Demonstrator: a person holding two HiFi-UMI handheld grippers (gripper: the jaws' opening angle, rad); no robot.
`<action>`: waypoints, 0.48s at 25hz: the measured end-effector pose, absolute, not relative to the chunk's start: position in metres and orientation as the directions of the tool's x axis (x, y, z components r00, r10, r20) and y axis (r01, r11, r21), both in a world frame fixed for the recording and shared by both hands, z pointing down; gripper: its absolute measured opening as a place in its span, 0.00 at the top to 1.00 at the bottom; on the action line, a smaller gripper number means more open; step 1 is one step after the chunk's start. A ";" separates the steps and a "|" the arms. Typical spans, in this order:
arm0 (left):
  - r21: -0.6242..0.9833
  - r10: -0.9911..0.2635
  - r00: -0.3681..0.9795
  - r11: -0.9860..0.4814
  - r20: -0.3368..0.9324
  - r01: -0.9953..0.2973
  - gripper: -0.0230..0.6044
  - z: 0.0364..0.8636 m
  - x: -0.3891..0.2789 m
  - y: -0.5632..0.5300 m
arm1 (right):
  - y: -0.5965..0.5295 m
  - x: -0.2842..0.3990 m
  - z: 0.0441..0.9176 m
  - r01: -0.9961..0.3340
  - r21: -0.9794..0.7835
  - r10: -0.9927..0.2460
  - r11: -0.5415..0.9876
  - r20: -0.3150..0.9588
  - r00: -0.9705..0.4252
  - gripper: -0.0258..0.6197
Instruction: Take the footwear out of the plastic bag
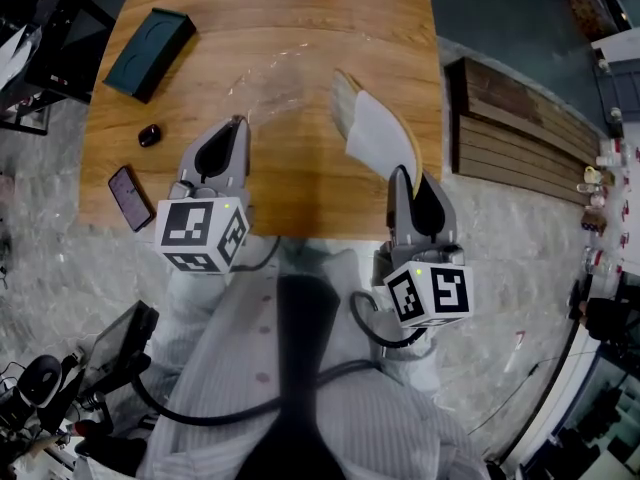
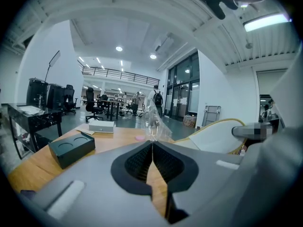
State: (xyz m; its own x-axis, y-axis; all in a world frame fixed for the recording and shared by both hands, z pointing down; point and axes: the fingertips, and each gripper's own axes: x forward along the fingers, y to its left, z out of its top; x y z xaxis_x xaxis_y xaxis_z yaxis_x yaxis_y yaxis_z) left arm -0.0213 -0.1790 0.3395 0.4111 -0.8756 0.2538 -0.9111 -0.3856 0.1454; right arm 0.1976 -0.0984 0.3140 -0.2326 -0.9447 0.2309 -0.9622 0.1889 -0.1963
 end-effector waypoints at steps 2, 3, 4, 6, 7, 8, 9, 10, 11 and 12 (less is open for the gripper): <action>0.146 -0.874 0.414 -0.389 0.255 -0.910 0.95 0.340 -0.021 -0.179 | -0.099 0.197 0.313 -0.961 -0.199 -0.945 0.192 0.228 -0.236 0.83; 0.146 -0.873 0.416 -0.390 0.256 -0.909 0.95 0.340 -0.021 -0.179 | -0.099 0.197 0.313 -0.960 -0.203 -0.945 0.193 0.227 -0.238 0.83; 0.148 -0.871 0.417 -0.391 0.258 -0.908 0.95 0.341 -0.021 -0.179 | -0.099 0.197 0.313 -0.959 -0.207 -0.944 0.193 0.226 -0.239 0.83; 0.152 -0.869 0.419 -0.391 0.262 -0.908 0.95 0.342 -0.021 -0.178 | -0.099 0.197 0.314 -0.959 -0.212 -0.945 0.190 0.227 -0.237 0.83; 0.153 -0.869 0.418 -0.391 0.264 -0.908 0.95 0.342 -0.022 -0.178 | -0.099 0.198 0.314 -0.959 -0.213 -0.945 0.187 0.228 -0.235 0.83; 0.153 -0.869 0.418 -0.390 0.265 -0.908 0.95 0.343 -0.022 -0.178 | -0.098 0.198 0.314 -0.959 -0.216 -0.945 0.184 0.229 -0.233 0.83; 0.153 -0.868 0.418 -0.390 0.268 -0.908 0.95 0.343 -0.023 -0.178 | -0.098 0.198 0.315 -0.959 -0.219 -0.946 0.181 0.229 -0.231 0.83; 0.154 -0.867 0.419 -0.391 0.270 -0.908 0.95 0.344 -0.023 -0.178 | -0.098 0.199 0.315 -0.958 -0.223 -0.946 0.178 0.229 -0.229 0.83; 0.154 -0.866 0.419 -0.391 0.273 -0.907 0.95 0.345 -0.023 -0.177 | -0.097 0.199 0.315 -0.958 -0.228 -0.946 0.176 0.228 -0.229 0.83; 0.154 -0.865 0.420 -0.391 0.276 -0.907 0.95 0.346 -0.023 -0.177 | -0.097 0.199 0.315 -0.956 -0.234 -0.946 0.175 0.229 -0.229 0.83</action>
State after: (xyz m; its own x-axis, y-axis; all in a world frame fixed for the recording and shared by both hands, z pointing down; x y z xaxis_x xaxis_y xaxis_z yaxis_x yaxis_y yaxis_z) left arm -0.0234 -0.1771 0.3460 0.4196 -0.8648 0.2757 -0.9073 -0.3911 0.1542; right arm 0.1995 -0.0966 0.3154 -0.2288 -0.9462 0.2288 -0.9565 0.1748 -0.2338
